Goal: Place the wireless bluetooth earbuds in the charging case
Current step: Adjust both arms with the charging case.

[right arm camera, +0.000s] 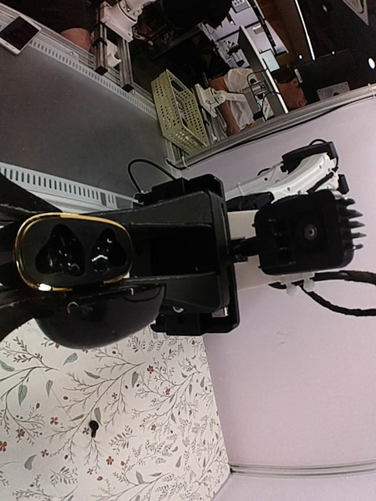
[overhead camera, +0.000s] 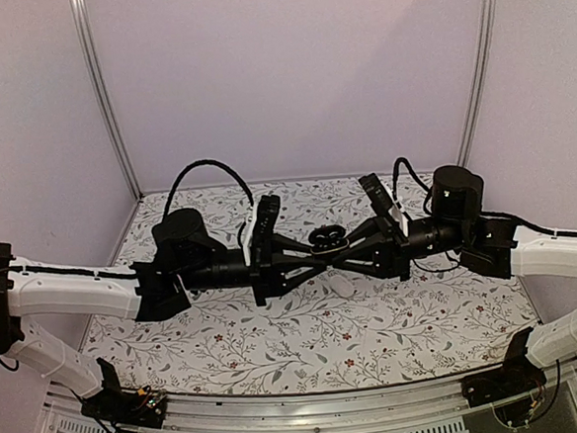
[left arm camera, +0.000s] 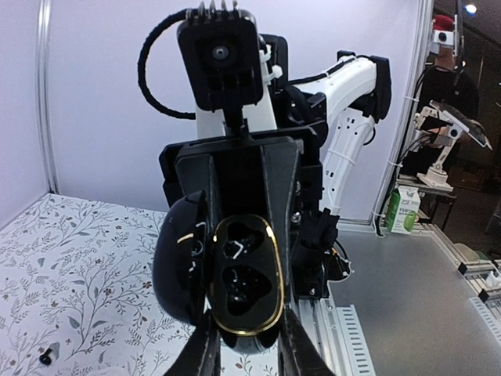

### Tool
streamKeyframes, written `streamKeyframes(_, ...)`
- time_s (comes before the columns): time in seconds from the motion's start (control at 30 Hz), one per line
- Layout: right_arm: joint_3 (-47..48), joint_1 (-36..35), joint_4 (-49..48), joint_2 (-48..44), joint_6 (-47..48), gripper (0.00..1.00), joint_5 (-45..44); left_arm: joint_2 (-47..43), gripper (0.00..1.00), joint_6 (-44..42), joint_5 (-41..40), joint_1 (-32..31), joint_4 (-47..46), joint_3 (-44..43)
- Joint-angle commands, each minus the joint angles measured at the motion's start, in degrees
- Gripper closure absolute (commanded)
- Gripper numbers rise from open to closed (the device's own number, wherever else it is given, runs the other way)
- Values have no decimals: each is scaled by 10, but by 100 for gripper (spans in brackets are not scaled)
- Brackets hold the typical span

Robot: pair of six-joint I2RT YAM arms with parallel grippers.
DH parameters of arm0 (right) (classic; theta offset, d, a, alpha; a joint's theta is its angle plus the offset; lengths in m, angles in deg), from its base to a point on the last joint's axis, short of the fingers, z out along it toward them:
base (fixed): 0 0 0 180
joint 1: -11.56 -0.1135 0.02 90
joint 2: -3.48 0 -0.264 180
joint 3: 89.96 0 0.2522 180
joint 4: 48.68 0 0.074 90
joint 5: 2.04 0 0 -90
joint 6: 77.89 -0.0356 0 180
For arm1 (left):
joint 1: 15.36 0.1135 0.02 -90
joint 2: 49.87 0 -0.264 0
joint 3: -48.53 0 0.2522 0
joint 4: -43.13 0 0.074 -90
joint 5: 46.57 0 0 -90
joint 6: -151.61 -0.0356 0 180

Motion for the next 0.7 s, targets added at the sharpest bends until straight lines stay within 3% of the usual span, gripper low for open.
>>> streamKeyframes(0.0, 11, 3, 1, -12, -1, 81, -11, 6, 71, 1, 1, 8, 11, -18)
streamKeyframes(0.13, 4, 13, -4, -16, -7, 83, -12, -3, 56, -1, -5, 10, 16, -10)
streamKeyframes(0.4, -19, 40, -6, -45, -13, 85, -39, -63, 37, 5, -57, 20, 57, 35)
streamKeyframes(0.53, -41, 53, 1, -68, -12, 85, -70, -99, 33, 41, -143, 46, 142, 47)
streamKeyframes(0.67, -56, 56, 18, -85, -7, 85, -95, -96, 35, 89, -214, 96, 305, 15)
